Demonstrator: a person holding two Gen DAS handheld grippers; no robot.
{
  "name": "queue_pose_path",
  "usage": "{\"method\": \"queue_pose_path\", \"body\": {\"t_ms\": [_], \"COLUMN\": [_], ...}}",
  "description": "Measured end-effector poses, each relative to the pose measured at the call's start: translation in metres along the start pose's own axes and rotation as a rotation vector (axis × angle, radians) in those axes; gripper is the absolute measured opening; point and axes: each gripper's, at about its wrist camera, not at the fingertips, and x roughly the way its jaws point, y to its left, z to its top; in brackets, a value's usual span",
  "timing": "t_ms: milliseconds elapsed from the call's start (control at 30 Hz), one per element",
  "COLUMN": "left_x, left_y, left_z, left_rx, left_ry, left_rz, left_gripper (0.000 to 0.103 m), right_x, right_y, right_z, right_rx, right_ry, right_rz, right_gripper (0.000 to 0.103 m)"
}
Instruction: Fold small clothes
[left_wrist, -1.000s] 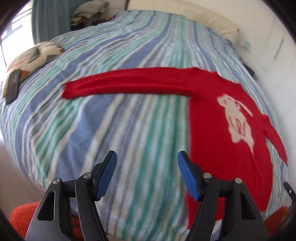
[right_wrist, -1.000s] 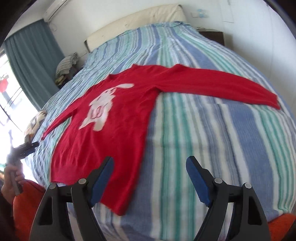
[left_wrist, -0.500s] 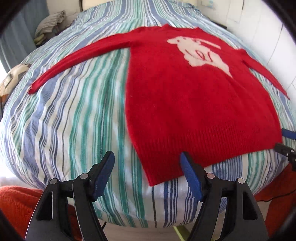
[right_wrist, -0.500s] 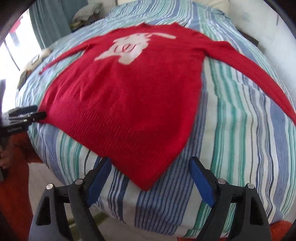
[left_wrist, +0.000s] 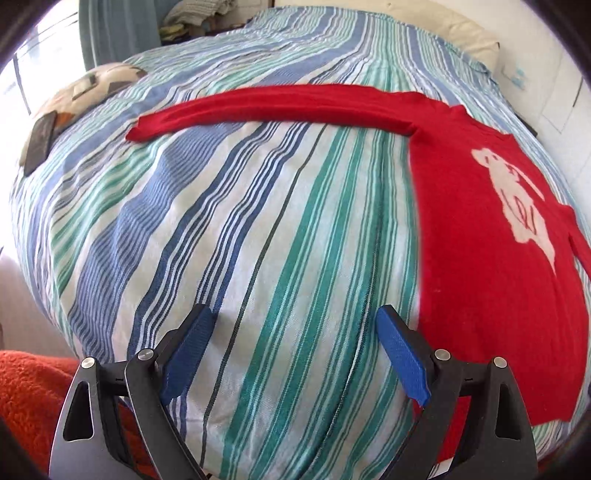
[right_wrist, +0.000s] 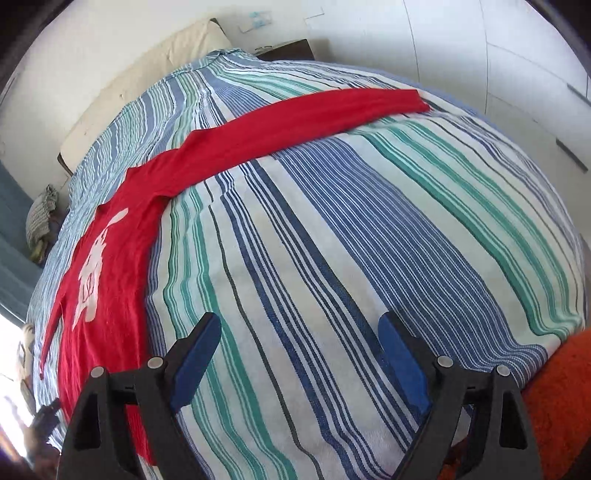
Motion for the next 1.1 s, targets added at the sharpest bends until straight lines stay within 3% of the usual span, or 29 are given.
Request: {"method": "queue_pose_path", "body": {"t_ms": [200,333,1100], "left_x": [0.006,0.009,0.011], "left_y": [-0.007,-0.001,-0.002], "left_z": [-0.006,-0.006,-0.006], "left_rx": [0.026,-0.012,0.009], "left_ry": [0.024,0.049,0.073], "left_rz": [0.016,-0.010,-0.009], "left_gripper": [0.102,0.103,0.103], "right_x": [0.009,0.012,0.017], "right_y": [0.001,0.004,0.016], "right_z": [-0.004,-0.007,-0.013], "right_rx": [-0.016,-0.040,-0.109], "right_ry": [0.007,0.006,0.008], "right_rz": [-0.019,-0.031,-0.081], "right_gripper": [0.091,0.094,0.100]}}
